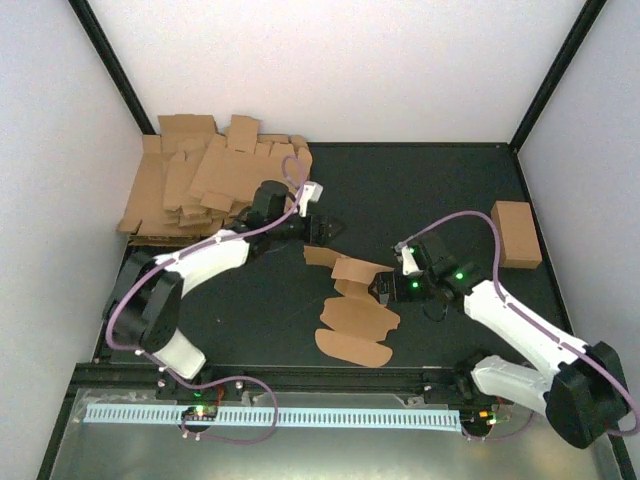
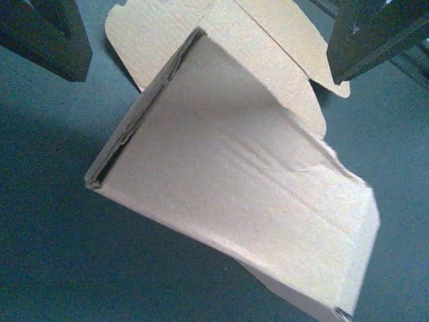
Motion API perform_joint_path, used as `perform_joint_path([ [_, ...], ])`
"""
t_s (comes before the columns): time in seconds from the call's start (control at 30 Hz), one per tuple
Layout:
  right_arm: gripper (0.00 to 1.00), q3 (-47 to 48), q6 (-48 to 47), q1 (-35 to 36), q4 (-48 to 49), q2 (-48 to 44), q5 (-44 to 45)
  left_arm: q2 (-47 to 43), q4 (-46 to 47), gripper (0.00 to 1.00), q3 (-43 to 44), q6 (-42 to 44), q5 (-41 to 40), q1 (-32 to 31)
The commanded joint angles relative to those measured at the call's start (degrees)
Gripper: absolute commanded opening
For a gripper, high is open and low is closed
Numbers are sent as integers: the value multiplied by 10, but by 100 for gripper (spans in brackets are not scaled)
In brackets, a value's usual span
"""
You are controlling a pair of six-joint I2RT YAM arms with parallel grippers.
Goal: Fold the paper box
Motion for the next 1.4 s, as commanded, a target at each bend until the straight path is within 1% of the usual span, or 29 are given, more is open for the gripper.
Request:
perform_joint_path([
  [0.0,100,40,-15,-3,-59,-41,31,-84,-82,94,-21,55,-36,1],
  [0.07,100,58,-29,-3,-69,-52,31,-124,-103,94,-44,57,-43,0],
  [0.2,100,92,-81,-1,-51,-62,-24,-218,-117,93,-115,35,-44,-10],
  [0.27,100,119,-115,1,-49,-51,-49,-254,-112,93,-156,11,-42,-19],
  [0.33,99,157,-147,12,-61,-27,-50,-286,-99,93,-197,-17,-41,-29],
  [0.4,100,207,-180,39,-91,15,-28,-313,-87,93,-233,-47,-41,-36],
  [0.5,99,282,-226,98,-141,97,51,-336,-80,92,-273,-89,-41,-41],
  [0.6,100,328,-261,137,-188,160,99,-354,-88,92,-299,-102,-38,-46],
  [0.7,99,363,-290,141,-217,201,119,-381,-101,92,-310,-105,-43,-46],
  [0.8,99,397,-315,141,-246,240,137,-400,-129,93,-303,-94,-53,-45],
  [0.87,100,405,-336,141,-263,261,140,-406,-147,94,-293,-85,-56,-44],
  [1.0,100,405,-351,141,-277,285,168,-408,-184,95,-276,-60,-55,-39],
  [1.1,99,415,-356,142,-280,315,188,-407,-179,96,-278,-56,-52,-37],
  [1.23,99,443,-361,141,-297,372,184,-409,-168,97,-279,-56,-42,-37],
  [1.37,99,449,-373,141,-286,389,200,-415,-171,97,-277,-53,-43,-34],
])
